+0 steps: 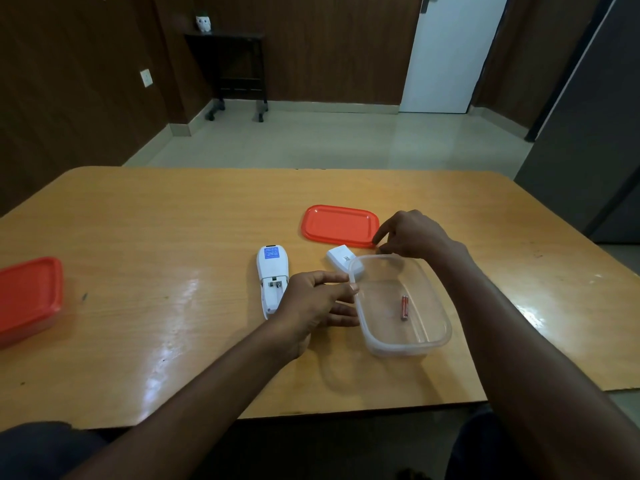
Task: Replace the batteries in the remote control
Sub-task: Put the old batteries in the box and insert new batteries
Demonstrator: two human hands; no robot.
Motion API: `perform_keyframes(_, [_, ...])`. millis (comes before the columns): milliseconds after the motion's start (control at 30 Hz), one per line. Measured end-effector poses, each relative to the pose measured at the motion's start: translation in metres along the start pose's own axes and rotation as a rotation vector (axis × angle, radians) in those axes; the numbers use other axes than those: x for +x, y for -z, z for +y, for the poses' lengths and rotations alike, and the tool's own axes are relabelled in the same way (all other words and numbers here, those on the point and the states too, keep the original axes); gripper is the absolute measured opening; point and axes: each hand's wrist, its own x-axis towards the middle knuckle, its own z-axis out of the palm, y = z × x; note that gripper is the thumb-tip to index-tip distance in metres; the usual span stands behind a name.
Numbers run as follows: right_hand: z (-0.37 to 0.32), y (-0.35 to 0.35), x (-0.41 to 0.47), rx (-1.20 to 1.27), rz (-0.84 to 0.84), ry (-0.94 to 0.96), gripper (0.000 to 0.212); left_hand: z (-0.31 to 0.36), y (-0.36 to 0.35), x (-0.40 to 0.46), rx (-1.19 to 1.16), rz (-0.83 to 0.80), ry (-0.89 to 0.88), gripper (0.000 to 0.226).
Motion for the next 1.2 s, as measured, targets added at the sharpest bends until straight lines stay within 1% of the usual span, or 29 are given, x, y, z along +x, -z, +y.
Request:
perform_keyframes(67, [0.001, 0.001, 0.0, 0.004, 0.006, -0.006, 0.015, 0.001, 0.0, 0.0, 0.003, -0.003, -0.001, 0.024])
perform_keyframes(200, [0.003, -0.001, -0.001, 0.014, 0.051, 0.024, 0.016, 0.001, 0.0, 0.0, 0.008, -0.01, -0.003, 0.025])
perform_keyframes(400, [0.002, 0.0, -0.003, -0.001, 0.181, 0.179, 0.015, 0.0, 0.0, 0.001, 0.009, -0.015, 0.003, 0.024])
perform_keyframes(467, [0.002, 0.001, -0.005, 0.014, 0.287, 0.233, 0.014, 0.0, 0.001, 0.002, 0.006, -0.021, 0.008, 0.022])
perform_keyframes(600, [-0.002, 0.009, -0.013, 0.105, 0.563, 0.3, 0.011, -0.001, 0.001, 0.002, -0.01, -0.031, 0.015, 0.023])
perform_keyframes(667, [-0.008, 0.018, -0.022, 0.237, 0.662, 0.279, 0.01, 0.0, 0.0, 0.001, -0.011, -0.026, 0.02, 0.023])
perform_keyframes(733, [-0.016, 0.029, -0.033, 0.459, 0.696, 0.171, 0.009, 0.001, -0.001, 0.0, -0.004, -0.014, 0.021, 0.022])
perform_keyframes(800, [-0.023, 0.039, -0.05, 0.765, 0.642, 0.041, 0.008, 0.002, -0.002, 0.0, 0.028, 0.009, 0.013, 0.024])
perform_keyframes(900, [-0.03, 0.049, -0.081, 1.269, 0.482, -0.087, 0.013, 0.005, -0.003, 0.0, 0.09, 0.087, -0.054, 0.023])
perform_keyframes(967, [-0.032, 0.05, -0.102, 1.487, 0.344, -0.178, 0.018, 0.01, -0.005, -0.002, 0.092, 0.144, -0.118, 0.024])
perform_keyframes(1000, [-0.032, 0.05, -0.112, 1.548, 0.276, -0.224, 0.018, 0.014, -0.005, -0.004, 0.049, 0.158, -0.138, 0.03])
perform_keyframes(1067, [-0.028, 0.05, -0.128, 1.602, 0.158, -0.293, 0.017, 0.02, -0.007, -0.008, -0.118, 0.138, -0.151, 0.039])
perform_keyframes(1133, [-0.02, 0.049, -0.143, 1.571, 0.073, -0.327, 0.016, 0.023, -0.009, -0.012, -0.239, 0.11, -0.175, 0.036])
perform_keyframes(1200, [-0.011, 0.048, -0.155, 1.449, 0.006, -0.318, 0.014, 0.022, -0.011, -0.016, -0.192, 0.111, -0.206, 0.027])
